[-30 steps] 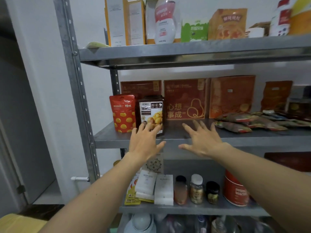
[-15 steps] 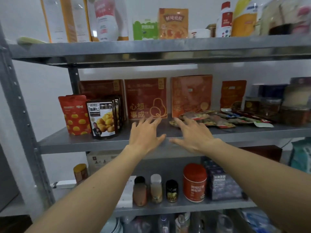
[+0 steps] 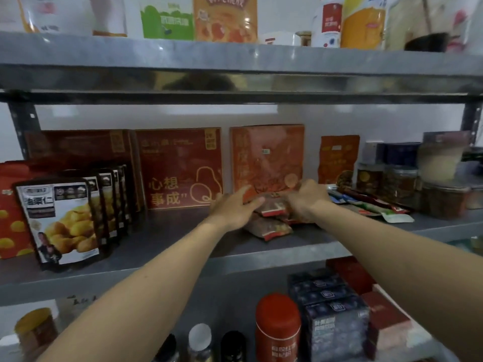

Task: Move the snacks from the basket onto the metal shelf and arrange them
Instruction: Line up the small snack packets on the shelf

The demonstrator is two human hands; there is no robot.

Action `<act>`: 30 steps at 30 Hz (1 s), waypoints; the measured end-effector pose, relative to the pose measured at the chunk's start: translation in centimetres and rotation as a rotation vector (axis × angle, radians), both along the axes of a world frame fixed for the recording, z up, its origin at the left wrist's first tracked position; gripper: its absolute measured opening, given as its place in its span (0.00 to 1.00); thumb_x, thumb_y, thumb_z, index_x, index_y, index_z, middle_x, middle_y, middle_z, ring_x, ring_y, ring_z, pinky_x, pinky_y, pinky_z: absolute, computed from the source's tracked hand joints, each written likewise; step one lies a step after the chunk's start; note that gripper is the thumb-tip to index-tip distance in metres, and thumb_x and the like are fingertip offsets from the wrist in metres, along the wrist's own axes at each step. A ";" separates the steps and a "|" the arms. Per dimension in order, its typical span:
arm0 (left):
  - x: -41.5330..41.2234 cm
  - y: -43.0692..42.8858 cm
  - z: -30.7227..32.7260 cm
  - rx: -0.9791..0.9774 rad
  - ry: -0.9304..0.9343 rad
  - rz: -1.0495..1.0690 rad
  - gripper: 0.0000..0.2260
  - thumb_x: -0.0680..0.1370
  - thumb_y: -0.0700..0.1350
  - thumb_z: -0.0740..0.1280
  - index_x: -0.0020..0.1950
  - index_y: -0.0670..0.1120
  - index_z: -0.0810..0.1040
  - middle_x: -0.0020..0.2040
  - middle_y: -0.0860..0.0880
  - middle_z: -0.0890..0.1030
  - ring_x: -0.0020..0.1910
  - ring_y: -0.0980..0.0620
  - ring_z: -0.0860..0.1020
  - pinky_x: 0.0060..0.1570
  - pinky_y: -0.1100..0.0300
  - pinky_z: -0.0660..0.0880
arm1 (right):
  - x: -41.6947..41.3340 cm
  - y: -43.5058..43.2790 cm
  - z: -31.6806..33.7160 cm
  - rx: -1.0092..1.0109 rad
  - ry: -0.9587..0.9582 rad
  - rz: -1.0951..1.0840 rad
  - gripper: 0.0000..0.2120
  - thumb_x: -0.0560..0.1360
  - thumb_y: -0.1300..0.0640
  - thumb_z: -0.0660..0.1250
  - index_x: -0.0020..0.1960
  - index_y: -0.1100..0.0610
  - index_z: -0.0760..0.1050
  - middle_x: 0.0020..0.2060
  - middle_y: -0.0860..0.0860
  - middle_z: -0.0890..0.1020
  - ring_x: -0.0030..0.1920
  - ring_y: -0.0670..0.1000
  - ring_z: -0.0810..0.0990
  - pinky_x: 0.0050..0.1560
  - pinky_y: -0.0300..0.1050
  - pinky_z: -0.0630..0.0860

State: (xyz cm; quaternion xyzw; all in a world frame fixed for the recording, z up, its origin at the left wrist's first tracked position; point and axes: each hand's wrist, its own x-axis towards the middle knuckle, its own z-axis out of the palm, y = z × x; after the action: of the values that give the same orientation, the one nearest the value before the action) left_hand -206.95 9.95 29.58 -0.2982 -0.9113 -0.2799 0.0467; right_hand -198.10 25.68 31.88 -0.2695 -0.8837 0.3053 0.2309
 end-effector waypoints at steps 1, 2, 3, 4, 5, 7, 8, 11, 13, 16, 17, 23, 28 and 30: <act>-0.3 0.7 0.1 -0.001 -0.047 -0.013 0.30 0.77 0.69 0.54 0.77 0.59 0.59 0.77 0.50 0.65 0.76 0.40 0.59 0.74 0.47 0.58 | -0.4 0.4 -0.2 -0.032 -0.001 0.017 0.25 0.74 0.42 0.69 0.63 0.57 0.72 0.57 0.52 0.79 0.55 0.60 0.78 0.48 0.47 0.75; -0.4 1.3 0.3 0.024 -0.099 -0.041 0.30 0.78 0.68 0.54 0.77 0.57 0.60 0.77 0.51 0.64 0.76 0.42 0.59 0.74 0.50 0.58 | -0.6 0.6 -0.4 -0.073 0.000 0.048 0.27 0.72 0.41 0.71 0.63 0.57 0.72 0.56 0.49 0.77 0.56 0.60 0.77 0.50 0.46 0.74; -0.6 1.9 0.3 0.065 -0.149 -0.071 0.29 0.79 0.66 0.55 0.77 0.55 0.62 0.76 0.51 0.65 0.76 0.45 0.61 0.73 0.54 0.59 | -1.0 1.1 -0.6 -0.136 0.011 0.100 0.29 0.70 0.40 0.74 0.63 0.56 0.72 0.55 0.48 0.78 0.57 0.58 0.78 0.53 0.47 0.75; -0.5 2.3 0.4 0.109 -0.186 -0.103 0.27 0.80 0.64 0.57 0.75 0.54 0.65 0.74 0.52 0.68 0.74 0.47 0.64 0.70 0.57 0.61 | -1.5 1.6 -0.9 -0.231 0.034 0.157 0.28 0.68 0.42 0.76 0.61 0.56 0.74 0.55 0.48 0.80 0.56 0.57 0.79 0.55 0.50 0.78; -0.5 2.8 0.2 0.165 -0.219 -0.135 0.24 0.80 0.61 0.59 0.73 0.53 0.68 0.70 0.52 0.71 0.72 0.49 0.67 0.67 0.60 0.63 | -1.8 1.9 -1.2 -0.337 0.055 0.210 0.25 0.67 0.46 0.78 0.59 0.55 0.76 0.52 0.50 0.82 0.53 0.55 0.81 0.54 0.52 0.80; -0.8 3.5 -0.2 0.323 -0.267 -0.195 0.20 0.78 0.54 0.67 0.69 0.52 0.73 0.64 0.53 0.76 0.66 0.52 0.72 0.62 0.63 0.68 | -2.3 2.4 -1.5 -0.427 0.112 0.282 0.25 0.67 0.53 0.80 0.59 0.56 0.74 0.48 0.51 0.84 0.48 0.51 0.83 0.49 0.50 0.83; -0.9 3.6 -0.3 0.409 -0.281 -0.219 0.20 0.77 0.50 0.70 0.68 0.51 0.74 0.62 0.53 0.77 0.62 0.53 0.74 0.59 0.65 0.70 | -2.5 2.8 -1.5 -0.407 0.137 0.295 0.27 0.66 0.55 0.80 0.61 0.57 0.72 0.49 0.52 0.83 0.47 0.50 0.83 0.45 0.46 0.82; -1.2 3.7 -0.2 0.677 -0.291 -0.252 0.22 0.73 0.42 0.75 0.65 0.52 0.75 0.58 0.53 0.79 0.54 0.56 0.77 0.49 0.68 0.73 | -2.7 2.9 -0.7 -0.359 0.207 0.325 0.30 0.69 0.57 0.79 0.63 0.55 0.65 0.52 0.53 0.80 0.49 0.49 0.81 0.40 0.38 0.77; -1.5 3.8 -0.1 0.800 -0.267 -0.271 0.22 0.73 0.37 0.74 0.64 0.54 0.76 0.59 0.54 0.79 0.54 0.57 0.78 0.46 0.67 0.76 | -3.0 3.0 -0.3 -0.408 0.244 0.375 0.33 0.68 0.60 0.79 0.65 0.55 0.63 0.51 0.54 0.80 0.52 0.51 0.81 0.51 0.43 0.78; -1.7 4.0 0.0 0.883 -0.240 -0.303 0.22 0.73 0.31 0.71 0.61 0.52 0.77 0.60 0.54 0.78 0.55 0.58 0.79 0.49 0.63 0.79 | -3.4 3.0 -0.3 -0.504 0.255 0.485 0.30 0.69 0.64 0.77 0.65 0.54 0.66 0.51 0.52 0.82 0.50 0.49 0.82 0.50 0.41 0.79; -1.8 4.2 0.0 0.893 -0.243 -0.309 0.22 0.73 0.29 0.71 0.60 0.51 0.77 0.59 0.55 0.78 0.53 0.60 0.79 0.49 0.62 0.79 | -3.6 3.0 -0.4 -0.549 0.265 0.522 0.27 0.71 0.65 0.75 0.65 0.54 0.67 0.51 0.51 0.83 0.50 0.48 0.83 0.49 0.39 0.79; -2.3 5.3 1.1 0.930 -0.250 -0.366 0.21 0.72 0.28 0.71 0.59 0.47 0.78 0.55 0.60 0.78 0.47 0.62 0.82 0.52 0.61 0.80 | -5.1 4.3 -0.9 -0.623 0.410 0.558 0.26 0.74 0.65 0.72 0.70 0.57 0.70 0.49 0.55 0.85 0.47 0.51 0.86 0.50 0.45 0.82; -3.5 6.3 1.9 0.815 -0.192 -0.374 0.22 0.75 0.30 0.69 0.63 0.52 0.78 0.60 0.50 0.80 0.55 0.58 0.79 0.56 0.57 0.79 | -6.0 5.5 -0.5 -0.616 0.447 0.539 0.32 0.74 0.63 0.72 0.74 0.50 0.65 0.52 0.48 0.82 0.51 0.50 0.83 0.59 0.48 0.78; -4.3 6.6 1.8 0.821 -0.219 -0.358 0.23 0.76 0.32 0.68 0.63 0.57 0.77 0.60 0.50 0.80 0.58 0.53 0.79 0.57 0.54 0.78 | -6.3 5.9 -0.4 -0.603 0.466 0.536 0.33 0.75 0.63 0.72 0.75 0.50 0.62 0.54 0.45 0.78 0.52 0.47 0.80 0.59 0.45 0.76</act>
State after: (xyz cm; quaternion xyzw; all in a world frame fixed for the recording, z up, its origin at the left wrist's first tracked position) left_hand -211.28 16.59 31.41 -0.3767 -0.6586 -0.6513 0.0155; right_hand -204.44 31.61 31.52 -0.0109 -0.7186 0.6498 0.2474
